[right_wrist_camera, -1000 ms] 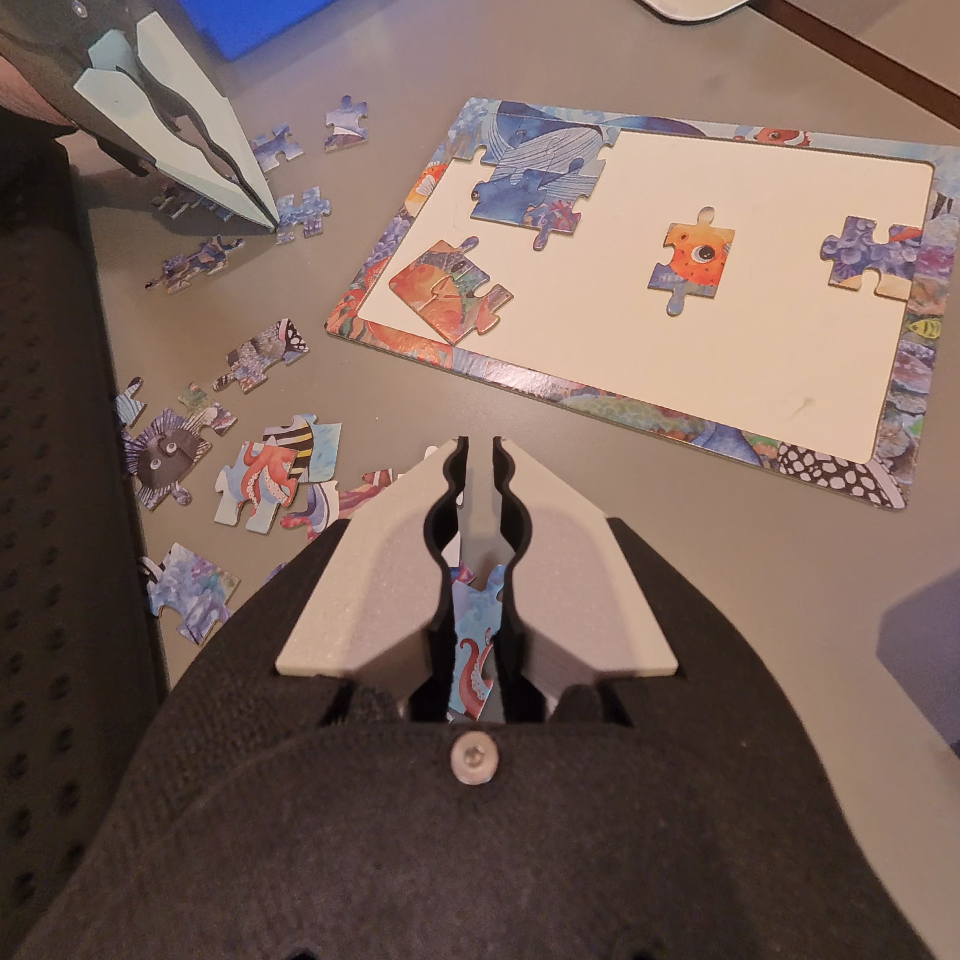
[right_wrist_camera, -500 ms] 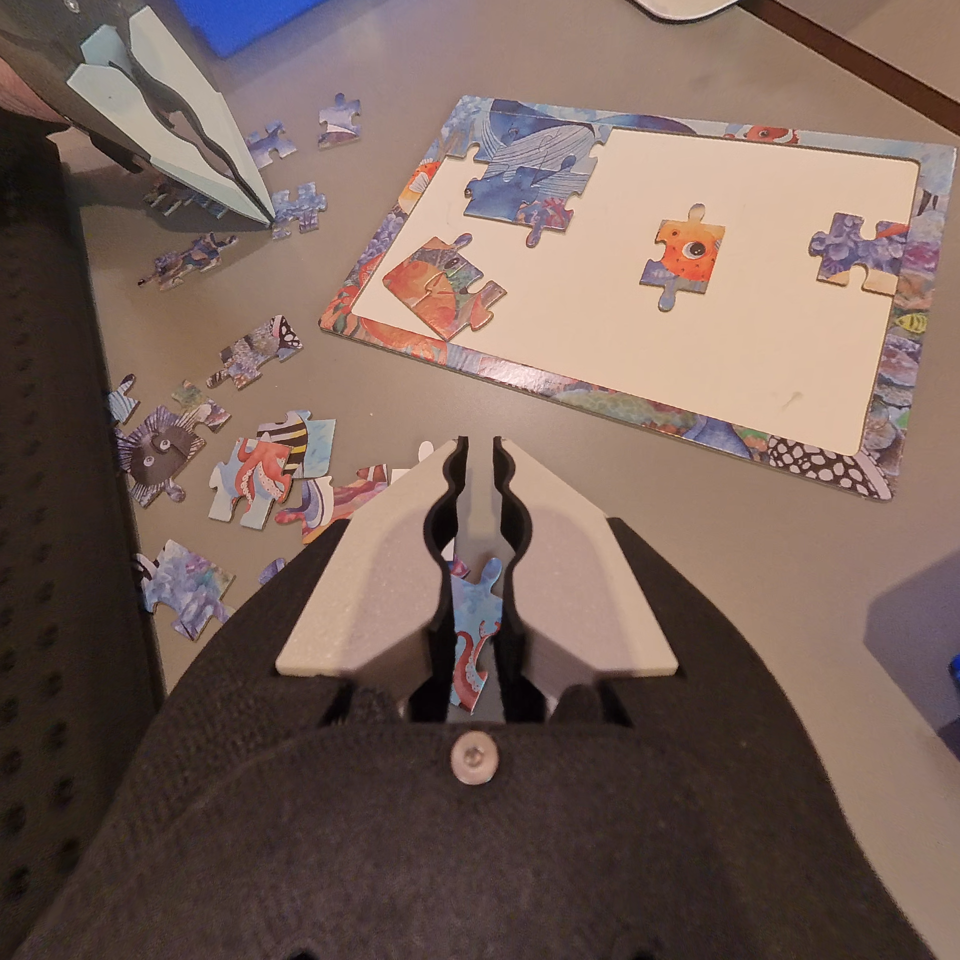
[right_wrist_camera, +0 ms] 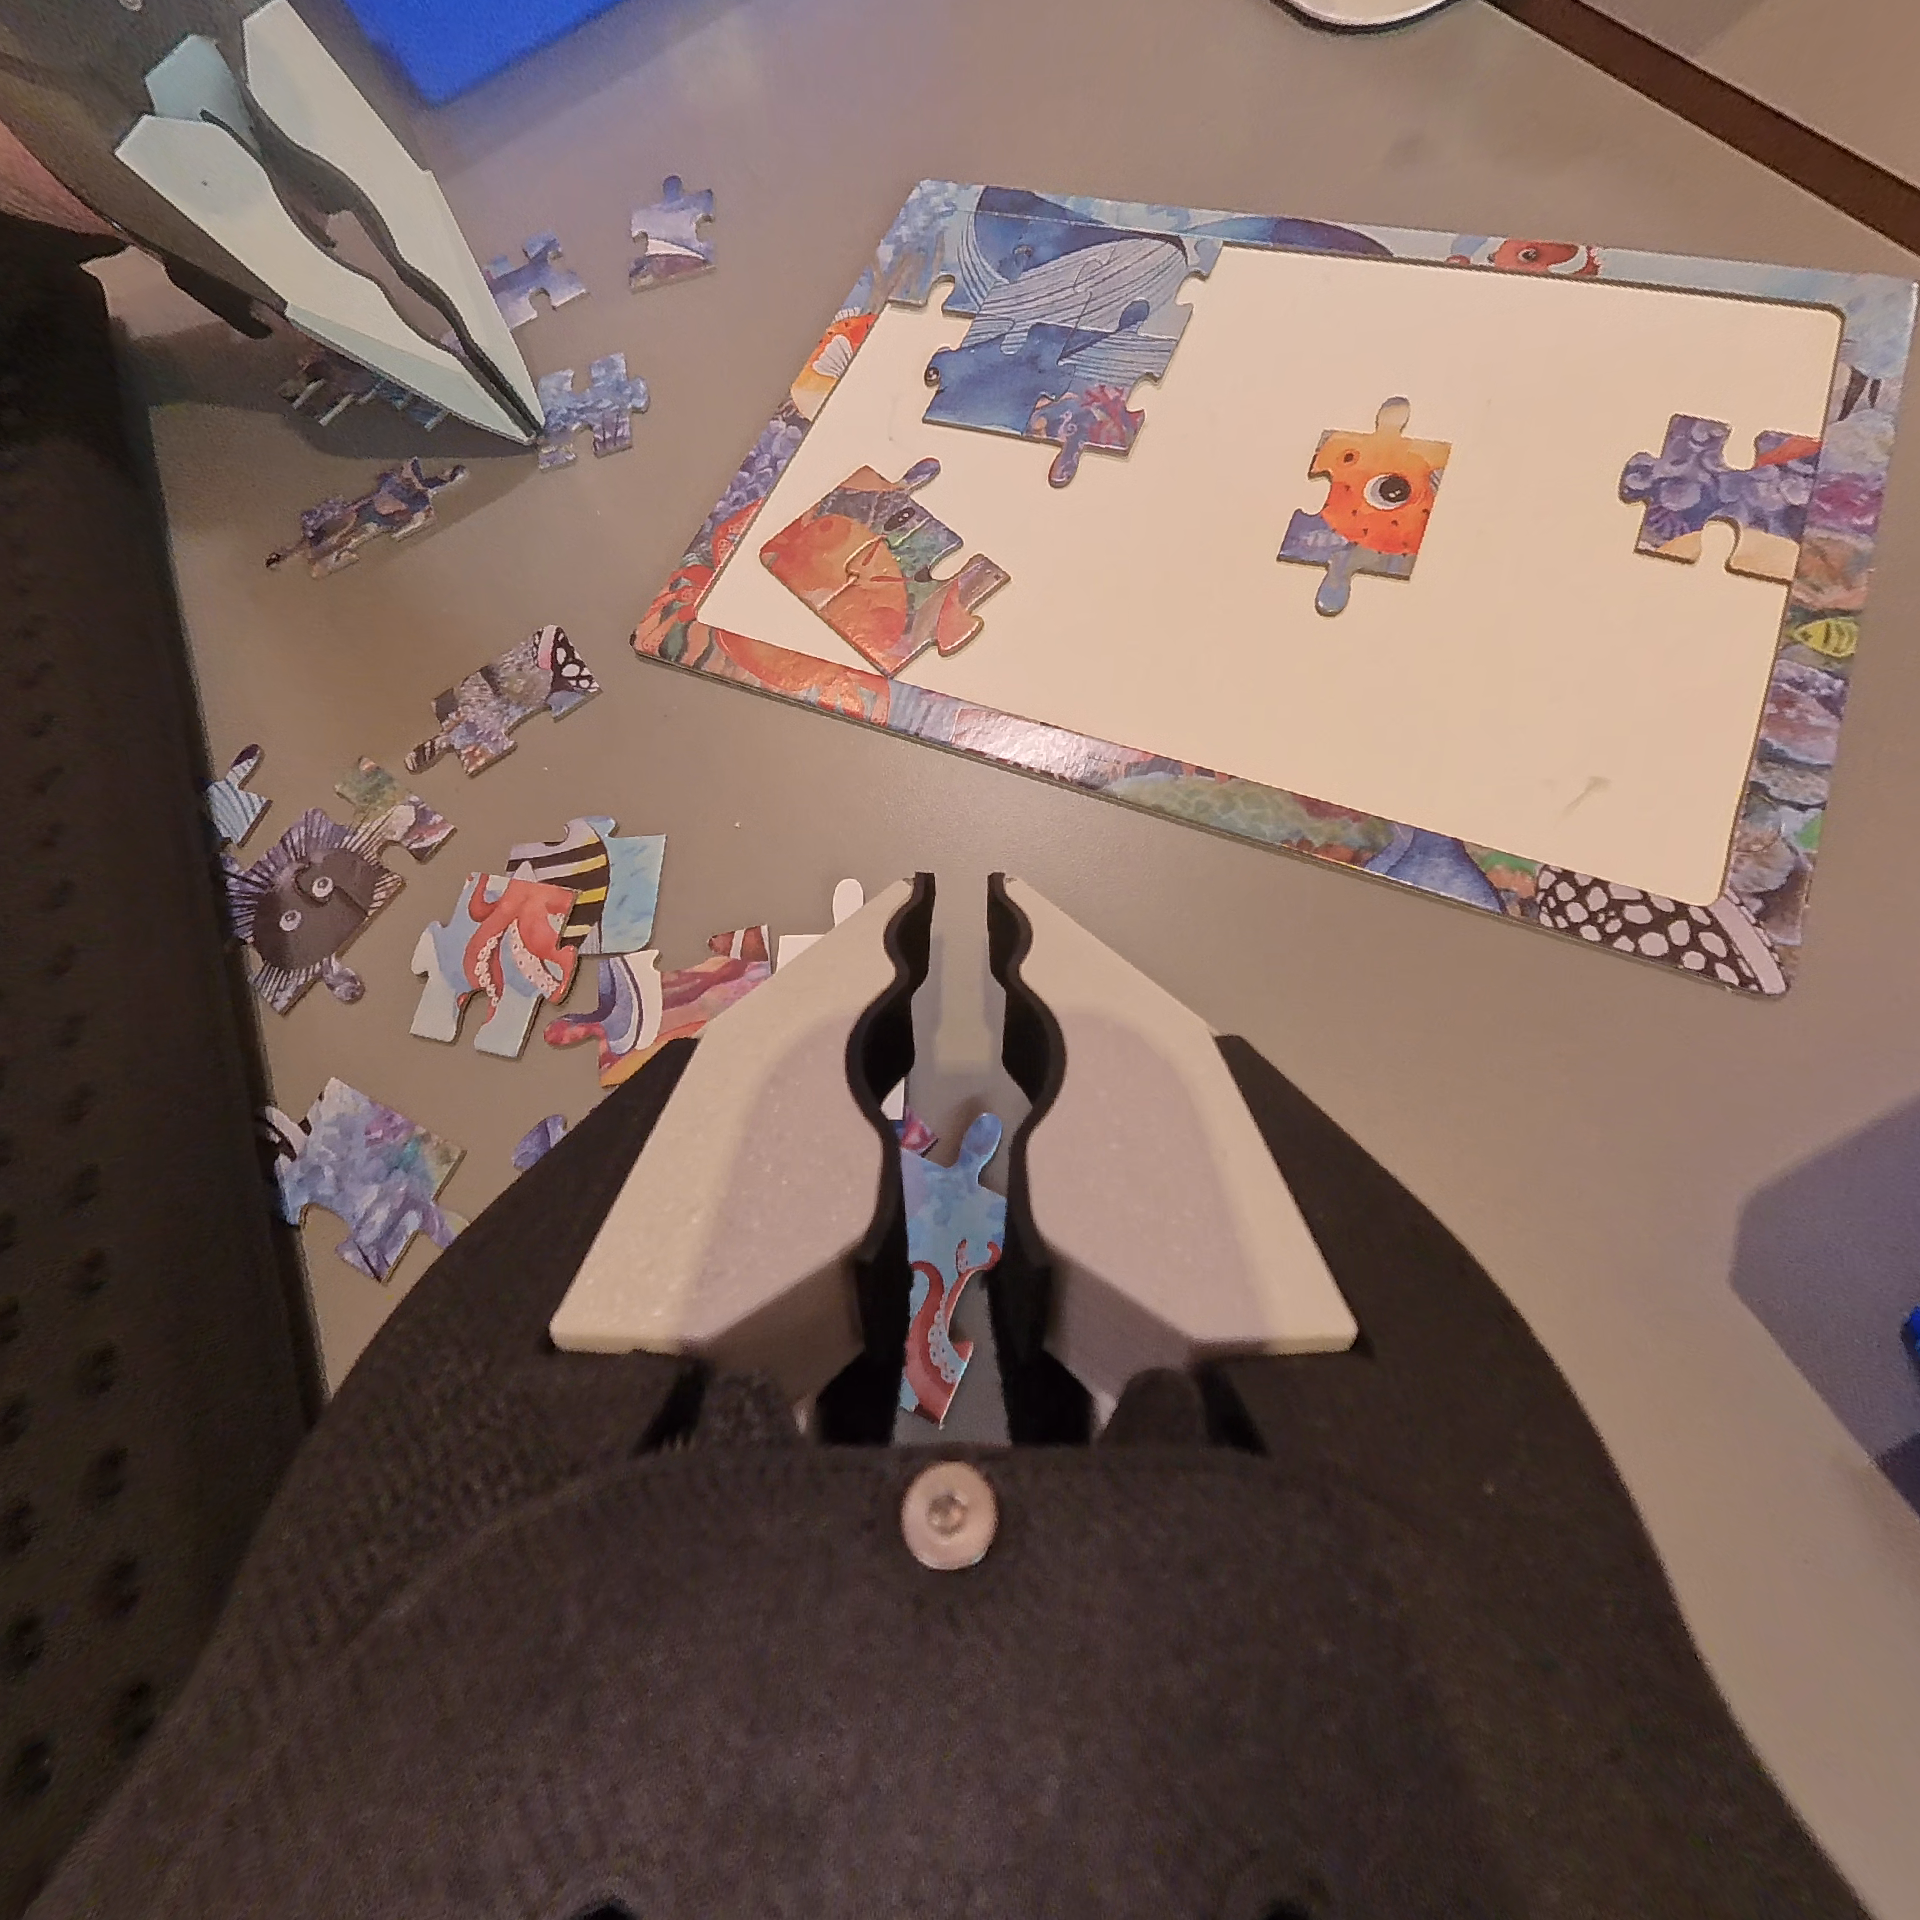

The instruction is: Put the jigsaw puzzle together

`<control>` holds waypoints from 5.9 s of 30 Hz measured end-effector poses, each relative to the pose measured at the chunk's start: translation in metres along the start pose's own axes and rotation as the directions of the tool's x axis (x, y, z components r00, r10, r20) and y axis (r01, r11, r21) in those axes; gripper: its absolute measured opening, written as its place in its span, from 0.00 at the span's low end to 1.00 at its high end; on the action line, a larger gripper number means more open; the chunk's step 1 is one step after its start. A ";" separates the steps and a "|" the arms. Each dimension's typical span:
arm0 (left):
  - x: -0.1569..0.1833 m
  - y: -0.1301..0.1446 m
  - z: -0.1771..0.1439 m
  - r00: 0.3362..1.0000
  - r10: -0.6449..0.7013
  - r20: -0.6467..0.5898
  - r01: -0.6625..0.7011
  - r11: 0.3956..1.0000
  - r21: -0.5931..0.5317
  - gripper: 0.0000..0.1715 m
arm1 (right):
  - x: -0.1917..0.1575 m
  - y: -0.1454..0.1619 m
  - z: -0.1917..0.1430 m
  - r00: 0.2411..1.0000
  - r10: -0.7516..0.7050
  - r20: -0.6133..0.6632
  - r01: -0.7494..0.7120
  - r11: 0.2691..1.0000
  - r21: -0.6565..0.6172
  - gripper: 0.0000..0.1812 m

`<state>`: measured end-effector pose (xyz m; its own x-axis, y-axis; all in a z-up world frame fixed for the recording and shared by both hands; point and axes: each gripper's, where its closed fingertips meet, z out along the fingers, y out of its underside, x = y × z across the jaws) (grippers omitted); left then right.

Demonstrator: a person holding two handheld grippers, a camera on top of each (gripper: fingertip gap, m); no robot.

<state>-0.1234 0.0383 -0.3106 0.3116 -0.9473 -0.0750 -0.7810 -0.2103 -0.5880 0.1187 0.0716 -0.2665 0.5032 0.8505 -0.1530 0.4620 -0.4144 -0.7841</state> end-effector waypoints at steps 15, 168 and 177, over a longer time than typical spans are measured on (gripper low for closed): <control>-0.002 -0.001 -0.001 1.000 -0.006 0.013 0.006 1.000 0.006 0.08 | 0.000 -0.001 -0.001 1.000 -0.001 -0.003 0.001 1.000 0.003 0.05; -0.038 -0.027 -0.019 0.985 -0.106 0.137 0.072 0.969 0.235 0.38 | 0.035 -0.007 -0.004 0.985 0.059 -0.161 -0.039 0.991 0.124 0.20; -0.010 -0.067 -0.018 0.995 0.007 0.096 -0.031 0.968 0.249 0.39 | 0.021 0.018 -0.019 1.000 0.024 -0.013 -0.024 0.999 0.038 0.20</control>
<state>-0.0843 0.0579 -0.2556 0.3565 -0.9212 -0.1559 -0.6309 -0.1143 -0.7674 0.1517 0.0757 -0.2727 0.5240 0.8358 -0.1639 0.4222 -0.4221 -0.8023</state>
